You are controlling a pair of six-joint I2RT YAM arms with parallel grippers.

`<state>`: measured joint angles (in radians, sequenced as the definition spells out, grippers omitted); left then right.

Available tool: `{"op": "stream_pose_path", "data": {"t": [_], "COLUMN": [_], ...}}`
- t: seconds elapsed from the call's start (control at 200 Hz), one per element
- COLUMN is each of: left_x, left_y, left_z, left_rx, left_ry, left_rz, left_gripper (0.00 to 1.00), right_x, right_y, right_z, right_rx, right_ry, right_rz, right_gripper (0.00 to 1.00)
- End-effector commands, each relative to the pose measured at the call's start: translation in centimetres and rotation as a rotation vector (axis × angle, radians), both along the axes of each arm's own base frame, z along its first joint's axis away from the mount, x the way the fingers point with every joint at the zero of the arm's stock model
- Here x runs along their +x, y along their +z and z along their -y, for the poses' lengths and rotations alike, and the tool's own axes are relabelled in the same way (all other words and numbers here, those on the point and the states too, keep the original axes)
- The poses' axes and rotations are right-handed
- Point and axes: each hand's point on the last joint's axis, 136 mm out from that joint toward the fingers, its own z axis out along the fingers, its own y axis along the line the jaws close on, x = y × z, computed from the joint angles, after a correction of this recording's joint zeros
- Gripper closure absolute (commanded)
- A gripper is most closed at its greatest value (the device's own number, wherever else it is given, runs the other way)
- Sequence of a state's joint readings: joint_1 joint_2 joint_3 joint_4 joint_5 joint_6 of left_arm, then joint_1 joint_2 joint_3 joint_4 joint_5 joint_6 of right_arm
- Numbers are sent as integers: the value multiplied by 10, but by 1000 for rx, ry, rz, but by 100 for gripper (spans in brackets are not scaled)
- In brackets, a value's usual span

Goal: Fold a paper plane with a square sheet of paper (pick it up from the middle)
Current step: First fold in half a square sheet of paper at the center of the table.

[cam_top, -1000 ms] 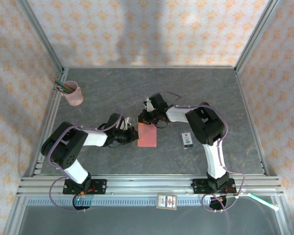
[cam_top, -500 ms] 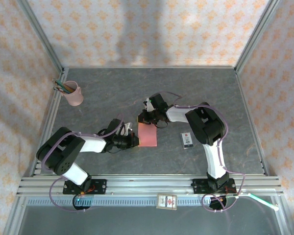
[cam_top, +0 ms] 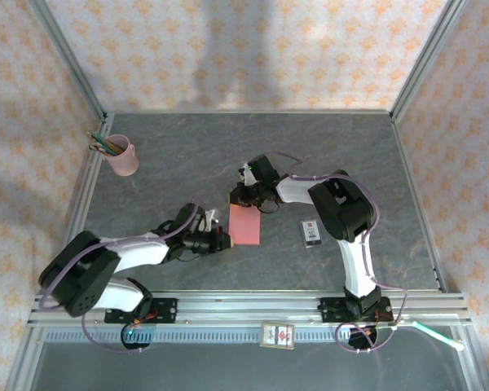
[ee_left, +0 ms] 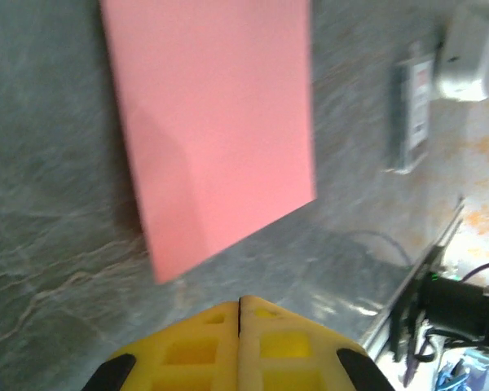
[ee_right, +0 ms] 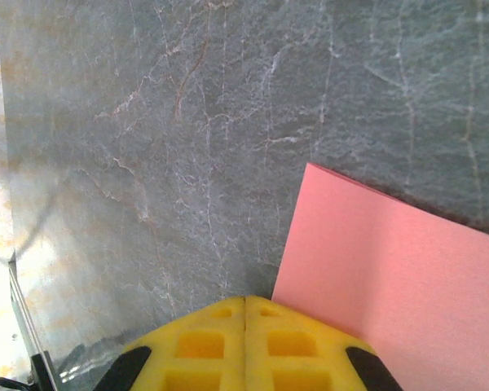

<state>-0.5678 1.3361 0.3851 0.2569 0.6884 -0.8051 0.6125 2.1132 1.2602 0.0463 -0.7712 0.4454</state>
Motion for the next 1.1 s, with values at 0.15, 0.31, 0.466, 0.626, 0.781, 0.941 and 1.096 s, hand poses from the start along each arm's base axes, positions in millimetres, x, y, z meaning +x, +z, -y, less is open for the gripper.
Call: {"op": "stream_pose_path", "data": {"t": [0.15,0.31,0.466,0.626,0.781,0.941,1.096], "left_x": [46,77,105,126,126,115,101], "left_y": [37,43,25,3,-16,-34,-49], "left_z": [-16,-12,-3,4,8,-3,-12], "left_rx": [-83,-53,28,79,73,113,144], "left_ry": [197,239,227,219,221,240,250], "left_rz": [87,127,125,109,73,50,19], "left_gripper": [93,93,93,94,94,95,95], "right_x": [5,16,9,-23,-63,-94,-116], "right_y": [36,72,71,62,54,45,33], "right_z": [3,28,72,92,90,84,78], "right_rx": [7,-33,-155,-182,-162,-132,-132], "right_ry": [-1,-81,-198,-218,-179,-152,-129], "right_rz": [33,110,143,132,115,80,44], "right_gripper": [91,83,76,71,65,59,55]}}
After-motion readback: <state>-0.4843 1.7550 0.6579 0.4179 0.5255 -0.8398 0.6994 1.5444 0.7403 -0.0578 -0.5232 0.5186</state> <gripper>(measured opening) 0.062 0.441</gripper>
